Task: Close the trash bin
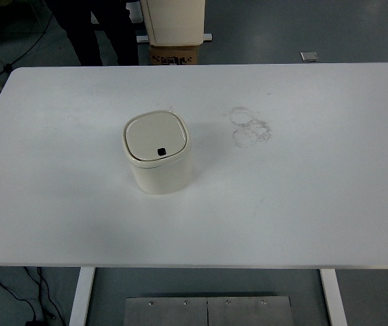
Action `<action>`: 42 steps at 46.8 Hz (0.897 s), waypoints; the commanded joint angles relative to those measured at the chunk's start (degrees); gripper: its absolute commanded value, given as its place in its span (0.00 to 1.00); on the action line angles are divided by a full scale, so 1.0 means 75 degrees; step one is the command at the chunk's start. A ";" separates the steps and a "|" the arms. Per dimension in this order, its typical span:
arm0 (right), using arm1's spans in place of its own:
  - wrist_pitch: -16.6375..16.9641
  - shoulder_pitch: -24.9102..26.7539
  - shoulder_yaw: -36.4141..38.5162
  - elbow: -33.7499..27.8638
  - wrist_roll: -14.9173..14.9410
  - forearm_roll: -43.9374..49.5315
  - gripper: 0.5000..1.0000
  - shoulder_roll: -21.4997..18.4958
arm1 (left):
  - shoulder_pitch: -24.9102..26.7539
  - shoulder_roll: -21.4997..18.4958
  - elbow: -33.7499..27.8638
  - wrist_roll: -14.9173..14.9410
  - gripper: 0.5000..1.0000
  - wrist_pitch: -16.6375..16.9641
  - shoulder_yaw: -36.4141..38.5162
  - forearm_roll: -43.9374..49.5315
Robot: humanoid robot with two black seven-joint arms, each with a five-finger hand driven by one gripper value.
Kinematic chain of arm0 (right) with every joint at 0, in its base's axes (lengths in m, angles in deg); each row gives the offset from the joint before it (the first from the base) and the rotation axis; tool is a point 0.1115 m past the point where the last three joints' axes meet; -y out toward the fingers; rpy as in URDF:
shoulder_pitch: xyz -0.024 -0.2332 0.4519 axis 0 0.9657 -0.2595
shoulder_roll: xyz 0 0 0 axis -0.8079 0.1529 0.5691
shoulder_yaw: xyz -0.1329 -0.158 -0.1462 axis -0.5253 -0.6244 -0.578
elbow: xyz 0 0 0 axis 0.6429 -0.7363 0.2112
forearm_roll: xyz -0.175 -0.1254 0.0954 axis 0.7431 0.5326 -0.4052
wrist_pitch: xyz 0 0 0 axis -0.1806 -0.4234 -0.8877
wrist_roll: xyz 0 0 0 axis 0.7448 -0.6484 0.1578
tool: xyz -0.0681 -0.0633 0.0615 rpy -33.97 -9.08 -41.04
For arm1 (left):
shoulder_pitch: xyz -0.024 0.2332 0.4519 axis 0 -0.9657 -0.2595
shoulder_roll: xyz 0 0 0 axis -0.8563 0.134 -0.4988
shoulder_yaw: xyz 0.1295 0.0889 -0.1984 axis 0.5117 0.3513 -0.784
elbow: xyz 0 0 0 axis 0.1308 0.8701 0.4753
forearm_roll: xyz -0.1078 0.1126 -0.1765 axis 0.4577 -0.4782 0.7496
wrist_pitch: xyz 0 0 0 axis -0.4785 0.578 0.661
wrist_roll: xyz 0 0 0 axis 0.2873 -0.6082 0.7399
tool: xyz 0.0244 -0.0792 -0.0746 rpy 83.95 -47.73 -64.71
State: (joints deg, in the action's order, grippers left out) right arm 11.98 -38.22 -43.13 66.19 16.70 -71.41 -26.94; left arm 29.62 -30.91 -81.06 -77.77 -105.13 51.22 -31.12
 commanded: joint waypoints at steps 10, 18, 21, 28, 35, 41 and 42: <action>0.0000 0.0001 0.0000 0.0000 0.0000 -0.0002 0.98 0.0000 | -0.1029 0.0263 0.0654 -0.0018 1.00 -0.0033 -0.1238 0.0836; 0.0000 0.0001 0.0000 0.0000 0.0000 -0.0002 0.98 0.0000 | -0.1509 0.0521 0.1030 -0.0018 1.00 -0.0056 -0.1543 0.1515; 0.0000 0.0001 0.0000 0.0000 0.0000 -0.0002 0.98 0.0000 | -0.1720 0.0592 0.1041 -0.0018 1.00 -0.0056 -0.1684 0.1738; 0.0000 0.0001 0.0000 0.0000 0.0000 -0.0002 0.98 0.0000 | -0.2107 0.0708 0.1041 -0.0018 1.00 -0.0056 -0.2024 0.1950; 0.0000 0.0001 0.0000 0.0000 0.0000 -0.0002 0.98 0.0000 | -0.2131 0.0756 0.1041 -0.0018 1.00 -0.0056 -0.2071 0.1950; 0.0000 0.0001 0.0000 0.0000 0.0000 0.0010 0.98 0.0000 | -0.2037 0.0779 0.1041 -0.0018 1.00 -0.0056 -0.2059 0.1880; 0.0000 0.0001 0.0000 0.0000 0.0000 -0.0001 0.98 0.0000 | -0.2037 0.0779 0.1041 -0.0018 1.00 -0.0056 -0.2059 0.1868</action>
State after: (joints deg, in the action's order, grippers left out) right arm 11.98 -38.22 -43.13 66.19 16.70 -71.42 -26.94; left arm 14.09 -25.17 -73.23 -77.90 -105.55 35.68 -16.81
